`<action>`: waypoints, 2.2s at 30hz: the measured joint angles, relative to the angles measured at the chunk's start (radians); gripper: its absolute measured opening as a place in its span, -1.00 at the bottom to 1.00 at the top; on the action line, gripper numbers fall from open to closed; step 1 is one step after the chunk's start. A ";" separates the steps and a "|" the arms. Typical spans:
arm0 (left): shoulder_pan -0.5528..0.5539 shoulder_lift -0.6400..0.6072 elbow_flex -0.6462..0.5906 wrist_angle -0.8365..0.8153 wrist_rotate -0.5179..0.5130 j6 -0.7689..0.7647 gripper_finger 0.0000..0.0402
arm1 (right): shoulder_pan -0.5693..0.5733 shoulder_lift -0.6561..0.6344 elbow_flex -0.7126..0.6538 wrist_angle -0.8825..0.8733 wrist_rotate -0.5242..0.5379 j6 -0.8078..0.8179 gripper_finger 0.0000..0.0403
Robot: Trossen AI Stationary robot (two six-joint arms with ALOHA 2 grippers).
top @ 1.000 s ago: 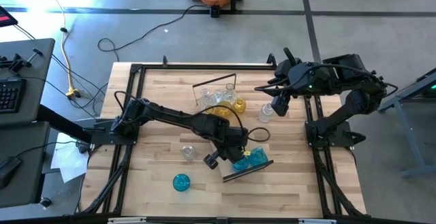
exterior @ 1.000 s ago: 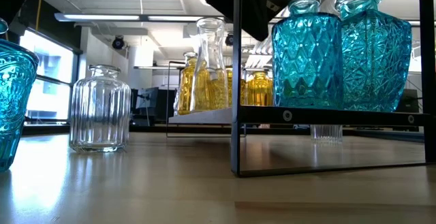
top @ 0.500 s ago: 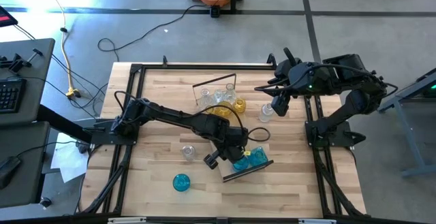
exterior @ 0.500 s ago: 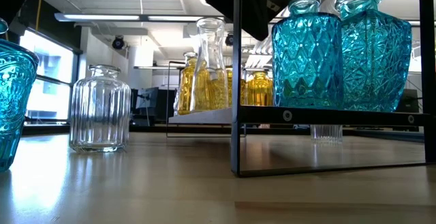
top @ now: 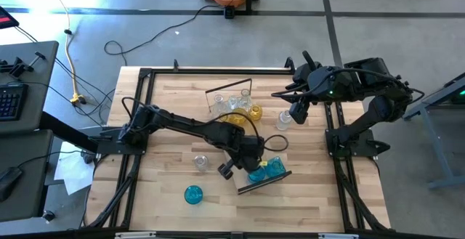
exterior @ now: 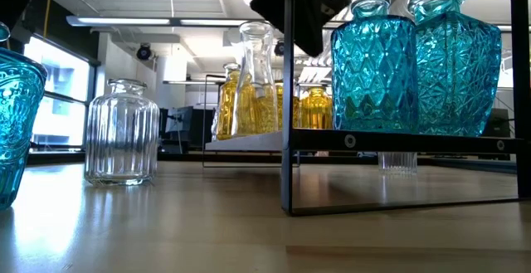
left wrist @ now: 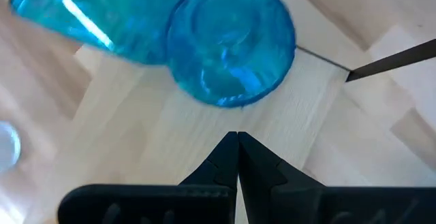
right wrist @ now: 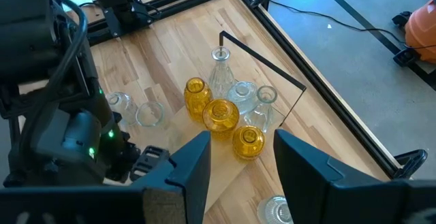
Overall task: Sort vases onto shelf
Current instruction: Put the blue crystal vase on the shelf aligned with the other blue crystal vase, then put the blue crystal vase on the shelf aligned with the other blue crystal vases
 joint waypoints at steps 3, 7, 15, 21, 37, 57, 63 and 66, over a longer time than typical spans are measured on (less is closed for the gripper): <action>0.007 -0.028 0.003 -0.006 -0.008 -0.027 -1.00 | 0.000 0.000 0.000 0.000 0.000 0.000 -0.28; 0.016 -0.098 0.008 -0.007 -0.053 -0.041 -1.00 | 0.000 0.000 0.000 -0.001 0.000 -0.002 -0.28; 0.054 -0.309 0.009 -0.028 -0.132 -0.183 -1.00 | 0.000 0.000 0.000 -0.012 0.013 -0.034 -0.28; 0.090 -0.484 0.009 -0.134 -0.225 -0.318 -1.00 | 0.000 0.003 0.000 -0.022 0.065 -0.049 -0.28; 0.172 -0.773 0.009 -0.578 -0.447 -0.602 -1.00 | -0.169 0.163 0.000 -0.028 -0.025 -0.218 -0.28; 0.171 -1.300 -0.291 -0.587 -0.533 -0.695 -1.00 | -0.491 0.277 0.000 -0.027 -0.208 -0.087 -0.28; 0.171 -1.473 -0.415 -0.571 -0.533 -0.745 -1.00 | -0.541 0.293 0.000 -0.027 -0.232 -0.087 -0.28; 0.171 -1.546 -0.476 -0.569 -0.532 -0.780 -1.00 | -0.583 0.291 0.000 -0.027 -0.231 -0.080 -0.28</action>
